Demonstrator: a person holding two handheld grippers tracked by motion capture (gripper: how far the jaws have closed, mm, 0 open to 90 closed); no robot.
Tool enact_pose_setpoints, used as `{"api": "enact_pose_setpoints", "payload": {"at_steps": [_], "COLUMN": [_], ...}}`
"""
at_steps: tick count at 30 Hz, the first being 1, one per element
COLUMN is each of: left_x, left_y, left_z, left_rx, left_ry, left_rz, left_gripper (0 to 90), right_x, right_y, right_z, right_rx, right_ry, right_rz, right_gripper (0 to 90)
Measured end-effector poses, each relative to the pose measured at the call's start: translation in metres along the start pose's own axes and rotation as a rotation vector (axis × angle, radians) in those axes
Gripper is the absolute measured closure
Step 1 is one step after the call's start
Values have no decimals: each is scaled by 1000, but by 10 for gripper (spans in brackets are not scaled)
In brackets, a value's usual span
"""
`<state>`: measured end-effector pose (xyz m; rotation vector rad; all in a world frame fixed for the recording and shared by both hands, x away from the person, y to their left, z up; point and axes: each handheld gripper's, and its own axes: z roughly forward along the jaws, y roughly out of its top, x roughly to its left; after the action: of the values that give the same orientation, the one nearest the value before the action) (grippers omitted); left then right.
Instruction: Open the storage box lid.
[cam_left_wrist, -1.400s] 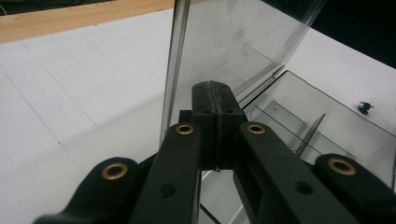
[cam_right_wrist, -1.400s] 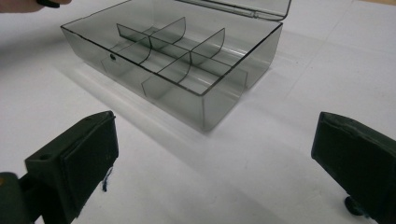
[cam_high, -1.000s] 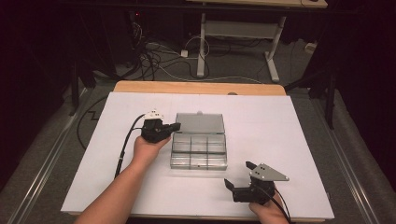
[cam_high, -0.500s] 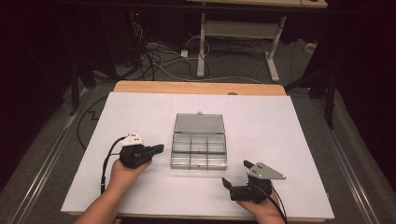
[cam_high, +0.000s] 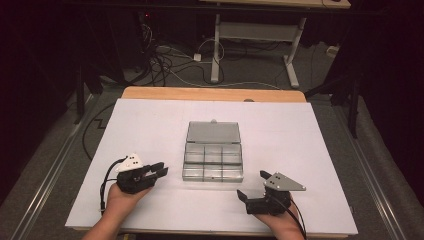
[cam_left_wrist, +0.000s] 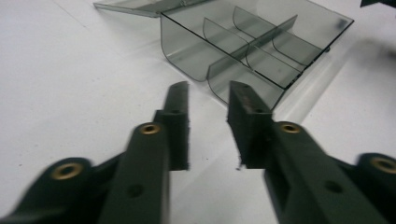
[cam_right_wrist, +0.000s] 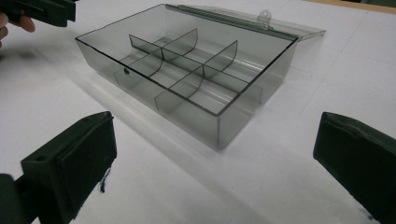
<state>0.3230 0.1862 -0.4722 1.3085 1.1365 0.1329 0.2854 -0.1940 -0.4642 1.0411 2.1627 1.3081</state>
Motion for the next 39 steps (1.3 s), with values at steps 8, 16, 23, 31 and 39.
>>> {"api": "enact_pose_setpoints", "payload": {"at_steps": [8,16,23,31,39], "left_x": [4,4,5,6,5], "left_y": [0,-2,-2,-7,-10], "left_z": [3,5,7,13,16], "left_rx": [7,-6,-1,19,23], "left_ry": [3,19,31,48,53], "left_rz": [-15,15,3,27,42], "left_gripper": [312,143,0,0,0], "right_x": [-9,-17,-21,-28,-47], "right_y": [2,1,1,1,-4], "right_z": [-8,-8,-11,-17,-31], "right_rx": [-18,-4,-7,-13,-10], "right_ry": [-10,-23,-41,-66,-124], "right_rz": [15,16,22,29,51], "right_gripper": [4,3,3,4,19]}}
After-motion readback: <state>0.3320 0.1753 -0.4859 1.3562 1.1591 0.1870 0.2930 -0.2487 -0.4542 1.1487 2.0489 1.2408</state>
